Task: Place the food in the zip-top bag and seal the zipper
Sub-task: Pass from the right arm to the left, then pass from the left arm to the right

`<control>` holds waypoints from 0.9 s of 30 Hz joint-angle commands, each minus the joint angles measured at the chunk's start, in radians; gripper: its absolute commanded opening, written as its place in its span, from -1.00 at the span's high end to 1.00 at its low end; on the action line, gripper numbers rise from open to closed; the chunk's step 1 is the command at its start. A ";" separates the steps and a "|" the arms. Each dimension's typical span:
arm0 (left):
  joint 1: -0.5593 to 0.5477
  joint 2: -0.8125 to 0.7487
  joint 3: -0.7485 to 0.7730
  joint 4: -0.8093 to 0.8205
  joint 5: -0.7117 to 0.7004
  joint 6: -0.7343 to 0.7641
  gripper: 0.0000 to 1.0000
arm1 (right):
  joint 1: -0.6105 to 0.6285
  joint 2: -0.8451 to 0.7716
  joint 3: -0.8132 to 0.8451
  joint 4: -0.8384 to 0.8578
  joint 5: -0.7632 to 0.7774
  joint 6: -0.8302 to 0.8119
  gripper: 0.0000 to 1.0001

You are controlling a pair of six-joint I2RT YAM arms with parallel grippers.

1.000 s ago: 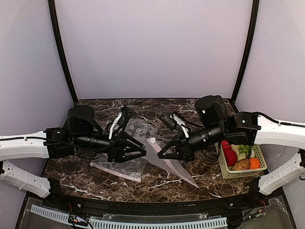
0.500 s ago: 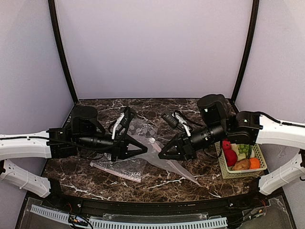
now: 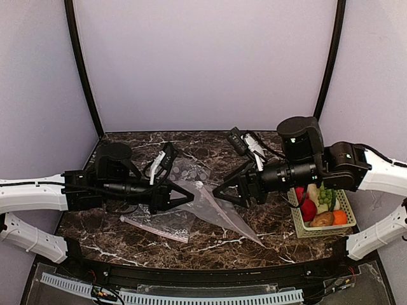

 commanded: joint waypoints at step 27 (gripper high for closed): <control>-0.006 -0.005 0.002 -0.016 0.004 -0.018 0.99 | 0.081 0.228 0.177 0.031 0.219 -0.085 0.50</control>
